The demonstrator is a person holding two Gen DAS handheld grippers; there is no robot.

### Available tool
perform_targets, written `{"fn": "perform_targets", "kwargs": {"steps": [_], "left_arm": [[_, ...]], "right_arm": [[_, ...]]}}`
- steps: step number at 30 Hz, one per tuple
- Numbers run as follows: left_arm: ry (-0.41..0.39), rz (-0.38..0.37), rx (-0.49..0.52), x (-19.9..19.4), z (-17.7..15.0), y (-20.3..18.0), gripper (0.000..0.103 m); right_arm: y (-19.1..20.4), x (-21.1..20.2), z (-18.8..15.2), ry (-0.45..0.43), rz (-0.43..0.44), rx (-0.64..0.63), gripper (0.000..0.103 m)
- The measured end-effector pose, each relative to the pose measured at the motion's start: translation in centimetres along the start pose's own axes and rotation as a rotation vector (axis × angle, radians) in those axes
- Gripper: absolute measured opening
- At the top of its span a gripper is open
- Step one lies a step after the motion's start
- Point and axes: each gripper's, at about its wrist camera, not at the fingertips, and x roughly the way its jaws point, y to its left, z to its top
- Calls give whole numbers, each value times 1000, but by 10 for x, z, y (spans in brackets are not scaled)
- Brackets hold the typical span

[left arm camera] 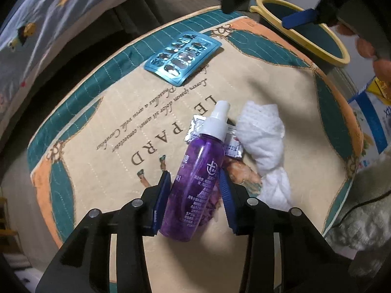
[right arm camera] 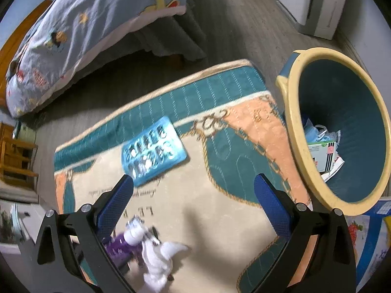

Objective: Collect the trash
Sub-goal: 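Grasp the purple spray bottle with the left tool while the right tool grasps the white tissue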

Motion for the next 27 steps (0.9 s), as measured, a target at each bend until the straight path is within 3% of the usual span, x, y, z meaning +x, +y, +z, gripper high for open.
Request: {"fn": "perform_targets", "kwargs": {"steps": [11, 14, 23, 25, 26, 27], "left_arm": [[-13, 74, -84, -20, -6, 23, 36], [-18, 81, -121, -26, -11, 31, 36], [64, 105, -113, -8, -23, 36, 36], [67, 97, -123, -5, -22, 37, 35], [69, 90, -133, -3, -22, 39, 36], [72, 86, -135, -2, -22, 40, 36]], "right_arm": [[21, -17, -52, 10, 36, -106, 97], [27, -13, -64, 23, 39, -133, 92], [35, 25, -80, 148, 61, -159, 60], [36, 33, -81, 185, 74, -167, 42], [37, 35, -81, 195, 80, -170, 38], [38, 36, -81, 200, 91, -178, 26]]}}
